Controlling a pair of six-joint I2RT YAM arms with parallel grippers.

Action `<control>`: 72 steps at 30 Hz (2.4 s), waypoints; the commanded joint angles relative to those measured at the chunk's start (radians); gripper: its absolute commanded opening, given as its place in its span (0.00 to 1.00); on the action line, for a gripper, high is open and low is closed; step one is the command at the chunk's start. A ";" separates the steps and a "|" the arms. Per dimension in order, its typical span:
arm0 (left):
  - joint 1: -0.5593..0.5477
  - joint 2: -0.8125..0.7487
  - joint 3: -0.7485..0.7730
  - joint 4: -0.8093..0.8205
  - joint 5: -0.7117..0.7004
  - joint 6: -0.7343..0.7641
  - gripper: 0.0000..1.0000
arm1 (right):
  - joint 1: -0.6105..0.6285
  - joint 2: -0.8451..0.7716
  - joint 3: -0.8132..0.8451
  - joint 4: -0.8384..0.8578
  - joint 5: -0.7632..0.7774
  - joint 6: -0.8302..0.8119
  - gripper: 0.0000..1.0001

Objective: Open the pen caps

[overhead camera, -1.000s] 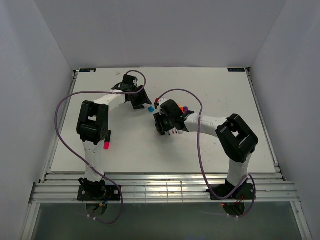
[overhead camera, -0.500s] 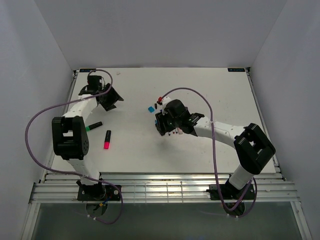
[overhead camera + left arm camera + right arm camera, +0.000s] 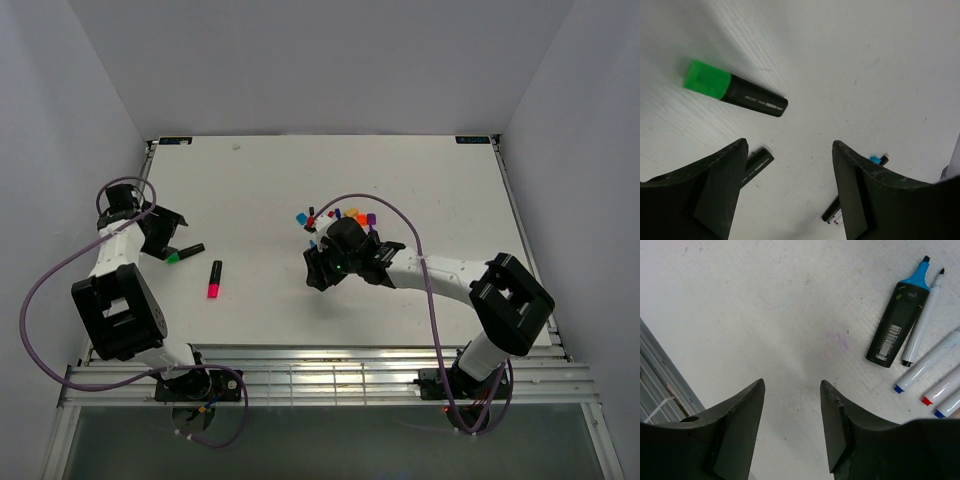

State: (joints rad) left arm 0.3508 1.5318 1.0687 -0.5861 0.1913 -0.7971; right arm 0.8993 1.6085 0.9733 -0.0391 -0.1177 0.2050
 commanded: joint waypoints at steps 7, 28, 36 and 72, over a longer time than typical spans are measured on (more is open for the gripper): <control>0.077 -0.039 -0.073 -0.051 -0.122 -0.203 0.80 | 0.030 -0.065 -0.031 0.074 -0.039 -0.004 0.55; 0.114 0.160 -0.050 -0.055 -0.231 -0.407 0.79 | 0.032 -0.056 -0.050 0.087 -0.016 -0.018 0.55; 0.137 0.189 -0.033 -0.060 -0.266 -0.433 0.78 | 0.030 -0.056 -0.050 0.088 -0.010 -0.022 0.55; 0.030 0.427 0.214 -0.290 -0.348 -0.559 0.71 | 0.030 -0.091 -0.073 0.097 0.049 -0.035 0.54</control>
State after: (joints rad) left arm 0.3923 1.9106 1.2865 -0.9058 -0.1482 -1.3018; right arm 0.9268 1.5578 0.9104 0.0227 -0.0841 0.1894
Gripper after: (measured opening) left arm 0.721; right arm 0.544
